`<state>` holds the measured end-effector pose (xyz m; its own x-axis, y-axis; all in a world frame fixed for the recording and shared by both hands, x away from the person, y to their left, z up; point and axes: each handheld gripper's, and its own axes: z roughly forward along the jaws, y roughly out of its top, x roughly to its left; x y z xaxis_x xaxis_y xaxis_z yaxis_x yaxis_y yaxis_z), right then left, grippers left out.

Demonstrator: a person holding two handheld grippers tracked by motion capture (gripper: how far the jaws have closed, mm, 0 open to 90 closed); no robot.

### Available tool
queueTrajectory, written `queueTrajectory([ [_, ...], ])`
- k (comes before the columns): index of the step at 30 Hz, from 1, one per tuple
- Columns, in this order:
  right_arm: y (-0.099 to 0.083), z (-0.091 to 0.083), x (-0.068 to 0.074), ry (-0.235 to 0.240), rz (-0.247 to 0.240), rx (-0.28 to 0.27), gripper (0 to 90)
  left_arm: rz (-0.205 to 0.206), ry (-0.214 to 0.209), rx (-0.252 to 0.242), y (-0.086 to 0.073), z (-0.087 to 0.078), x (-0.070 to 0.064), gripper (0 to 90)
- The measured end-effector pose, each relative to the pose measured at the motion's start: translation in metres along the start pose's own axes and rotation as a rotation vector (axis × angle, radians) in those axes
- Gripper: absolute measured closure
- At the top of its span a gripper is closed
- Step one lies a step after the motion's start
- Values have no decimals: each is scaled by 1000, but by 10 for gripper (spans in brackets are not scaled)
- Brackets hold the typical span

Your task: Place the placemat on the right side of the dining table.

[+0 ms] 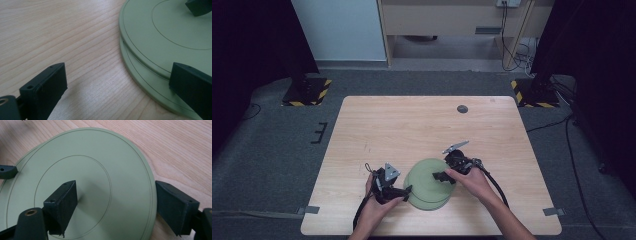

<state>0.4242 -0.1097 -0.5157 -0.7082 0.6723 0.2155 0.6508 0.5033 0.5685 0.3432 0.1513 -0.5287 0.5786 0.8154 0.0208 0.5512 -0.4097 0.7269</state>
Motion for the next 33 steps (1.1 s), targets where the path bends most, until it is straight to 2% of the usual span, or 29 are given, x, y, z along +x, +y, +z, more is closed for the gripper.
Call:
queueTrajectory([
  [7,6,3,-2,-19,6,2,198,-11,17,-12,3,4,1,6],
  [11,9,5,-5,-13,23,-8,204,-10,27,-19,4,4,1,5],
  [18,9,5,-9,-8,28,-20,212,-6,11,-12,2,3,-1,27],
  [27,9,5,-8,-4,30,-16,212,-3,28,-15,3,5,-1,4],
  [33,16,-2,-4,-19,15,-9,212,-6,46,-21,5,6,-1,4],
])
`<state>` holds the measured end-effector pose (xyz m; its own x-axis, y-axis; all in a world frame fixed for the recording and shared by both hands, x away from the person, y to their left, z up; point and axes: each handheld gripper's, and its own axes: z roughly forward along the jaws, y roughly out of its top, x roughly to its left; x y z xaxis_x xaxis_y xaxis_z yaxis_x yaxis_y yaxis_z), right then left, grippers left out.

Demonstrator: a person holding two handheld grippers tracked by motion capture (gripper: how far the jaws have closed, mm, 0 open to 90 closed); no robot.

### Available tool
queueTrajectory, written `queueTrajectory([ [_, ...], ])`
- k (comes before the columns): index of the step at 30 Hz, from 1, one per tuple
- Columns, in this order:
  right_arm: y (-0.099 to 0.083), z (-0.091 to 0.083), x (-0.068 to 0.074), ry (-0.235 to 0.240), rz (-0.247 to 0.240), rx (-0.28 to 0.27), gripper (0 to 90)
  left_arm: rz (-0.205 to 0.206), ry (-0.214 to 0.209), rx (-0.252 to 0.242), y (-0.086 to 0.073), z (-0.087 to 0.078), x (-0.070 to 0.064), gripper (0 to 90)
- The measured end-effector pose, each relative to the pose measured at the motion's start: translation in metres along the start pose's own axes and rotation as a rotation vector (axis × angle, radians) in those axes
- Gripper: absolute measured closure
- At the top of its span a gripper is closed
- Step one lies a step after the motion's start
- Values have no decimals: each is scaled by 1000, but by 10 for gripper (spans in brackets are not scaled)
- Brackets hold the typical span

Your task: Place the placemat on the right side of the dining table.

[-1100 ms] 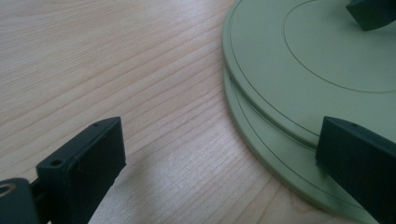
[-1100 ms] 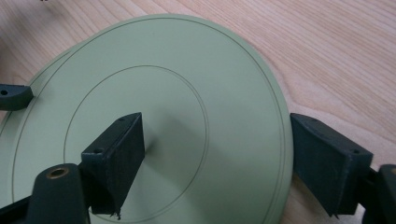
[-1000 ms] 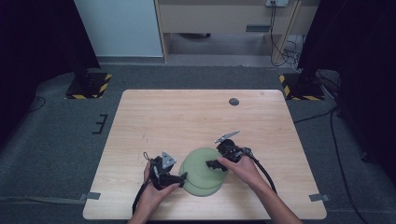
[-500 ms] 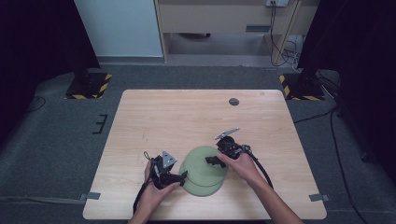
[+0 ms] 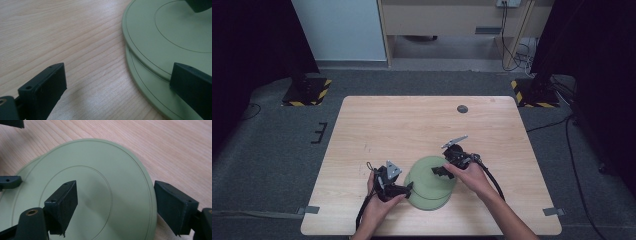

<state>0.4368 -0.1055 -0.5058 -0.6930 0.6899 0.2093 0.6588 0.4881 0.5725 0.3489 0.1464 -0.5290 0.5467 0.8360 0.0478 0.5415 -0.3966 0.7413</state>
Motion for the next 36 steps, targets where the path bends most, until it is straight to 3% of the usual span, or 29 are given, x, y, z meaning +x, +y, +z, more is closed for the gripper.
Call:
queueTrajectory([
  [9,3,-18,4,1,-30,-47,308,-2,5,0,0,0,0,4],
  [14,2,-27,1,54,-15,-93,419,-5,5,0,0,1,1,4],
  [19,-1,-28,-2,103,-22,-75,509,-4,7,-1,0,1,1,4],
  [26,-1,-26,-11,49,-24,-61,740,-7,5,-3,0,1,1,4],
  [30,-1,-23,-18,40,-9,-55,772,-8,2,-1,0,0,1,5],
  [36,3,-22,-22,43,6,-91,806,-4,-3,3,0,0,0,20],
])
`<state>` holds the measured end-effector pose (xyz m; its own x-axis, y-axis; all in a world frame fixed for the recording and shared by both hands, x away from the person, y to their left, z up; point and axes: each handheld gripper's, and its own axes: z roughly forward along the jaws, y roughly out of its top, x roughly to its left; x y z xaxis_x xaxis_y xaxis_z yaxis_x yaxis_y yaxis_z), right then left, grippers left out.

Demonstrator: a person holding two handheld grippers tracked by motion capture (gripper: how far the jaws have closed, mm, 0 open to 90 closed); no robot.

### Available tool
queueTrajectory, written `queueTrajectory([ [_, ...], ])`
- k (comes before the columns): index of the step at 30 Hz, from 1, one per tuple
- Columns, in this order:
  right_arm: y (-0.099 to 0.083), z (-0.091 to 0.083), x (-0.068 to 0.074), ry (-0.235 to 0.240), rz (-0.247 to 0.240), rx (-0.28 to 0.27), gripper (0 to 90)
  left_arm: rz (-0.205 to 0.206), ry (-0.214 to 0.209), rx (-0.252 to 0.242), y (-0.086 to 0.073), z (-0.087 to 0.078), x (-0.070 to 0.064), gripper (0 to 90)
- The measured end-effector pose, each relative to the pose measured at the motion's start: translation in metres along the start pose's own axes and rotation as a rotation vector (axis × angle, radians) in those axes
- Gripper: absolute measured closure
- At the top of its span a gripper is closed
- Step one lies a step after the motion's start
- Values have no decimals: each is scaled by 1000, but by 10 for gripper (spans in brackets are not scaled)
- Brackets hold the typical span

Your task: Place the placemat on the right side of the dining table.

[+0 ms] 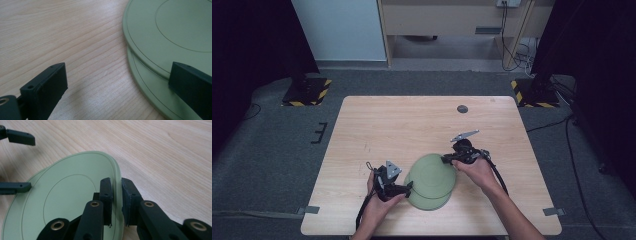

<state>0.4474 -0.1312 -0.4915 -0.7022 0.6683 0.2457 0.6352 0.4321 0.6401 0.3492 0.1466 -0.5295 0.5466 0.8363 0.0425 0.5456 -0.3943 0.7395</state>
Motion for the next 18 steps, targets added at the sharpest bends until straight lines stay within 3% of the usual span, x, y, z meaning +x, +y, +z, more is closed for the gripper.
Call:
queueTrajectory([
  [9,8,1,-2,-12,5,-15,810,13,5,-7,1,3,-5,14],
  [13,10,-2,1,13,-4,-14,762,17,12,-8,2,3,-6,4],
  [18,8,-2,1,22,-17,28,737,14,19,-10,3,3,-5,4],
])
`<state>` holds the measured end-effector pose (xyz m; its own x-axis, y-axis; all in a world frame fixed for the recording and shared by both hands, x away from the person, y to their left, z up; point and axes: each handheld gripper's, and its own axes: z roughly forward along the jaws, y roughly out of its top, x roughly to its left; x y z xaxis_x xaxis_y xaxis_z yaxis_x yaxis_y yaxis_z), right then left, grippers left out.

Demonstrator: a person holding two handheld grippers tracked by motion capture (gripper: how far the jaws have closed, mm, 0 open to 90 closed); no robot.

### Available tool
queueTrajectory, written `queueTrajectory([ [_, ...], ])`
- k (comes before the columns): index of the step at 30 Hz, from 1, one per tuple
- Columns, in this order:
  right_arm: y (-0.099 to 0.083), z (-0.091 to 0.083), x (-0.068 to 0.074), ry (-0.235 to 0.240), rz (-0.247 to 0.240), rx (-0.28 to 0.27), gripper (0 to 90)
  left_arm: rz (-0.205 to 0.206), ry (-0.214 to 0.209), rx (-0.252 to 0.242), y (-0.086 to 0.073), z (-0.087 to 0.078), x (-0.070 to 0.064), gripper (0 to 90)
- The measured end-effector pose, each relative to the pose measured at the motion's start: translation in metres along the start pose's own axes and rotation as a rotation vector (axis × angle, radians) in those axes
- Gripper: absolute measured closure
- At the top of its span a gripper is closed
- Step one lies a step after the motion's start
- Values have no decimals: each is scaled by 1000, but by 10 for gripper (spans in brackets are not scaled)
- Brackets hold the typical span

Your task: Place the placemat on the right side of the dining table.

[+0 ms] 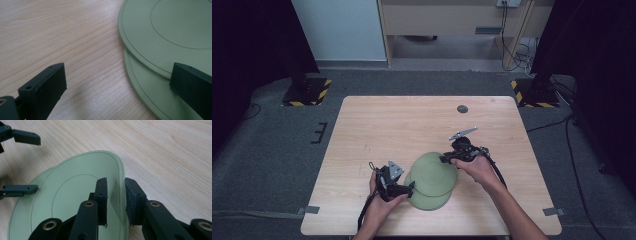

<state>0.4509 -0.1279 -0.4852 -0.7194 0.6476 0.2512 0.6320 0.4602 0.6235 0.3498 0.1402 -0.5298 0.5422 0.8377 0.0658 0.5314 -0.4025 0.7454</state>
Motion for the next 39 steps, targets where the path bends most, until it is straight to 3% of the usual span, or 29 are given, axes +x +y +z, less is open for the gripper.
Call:
queueTrajectory([
  [3,-2,1,-2,7,11,32,728,-2,-2,0,0,0,1,4],
  [6,-3,1,-6,-7,4,51,794,-5,-4,-1,0,0,1,4],
  [16,3,-5,-8,-25,34,-33,841,-1,-8,-3,1,1,-2,20],
  [20,3,-5,-7,-13,29,-41,840,6,1,-9,1,3,-3,17],
  [23,2,-6,-7,26,30,-39,827,6,5,-9,2,3,-4,8],
  [27,0,-6,-7,62,33,-2,795,6,10,-11,1,4,-4,4],
  [33,-3,-1,-10,-4,17,52,809,3,9,-12,1,3,-3,8],
  [39,1,-10,-9,23,35,-6,858,-4,2,-10,1,3,-2,15],
])
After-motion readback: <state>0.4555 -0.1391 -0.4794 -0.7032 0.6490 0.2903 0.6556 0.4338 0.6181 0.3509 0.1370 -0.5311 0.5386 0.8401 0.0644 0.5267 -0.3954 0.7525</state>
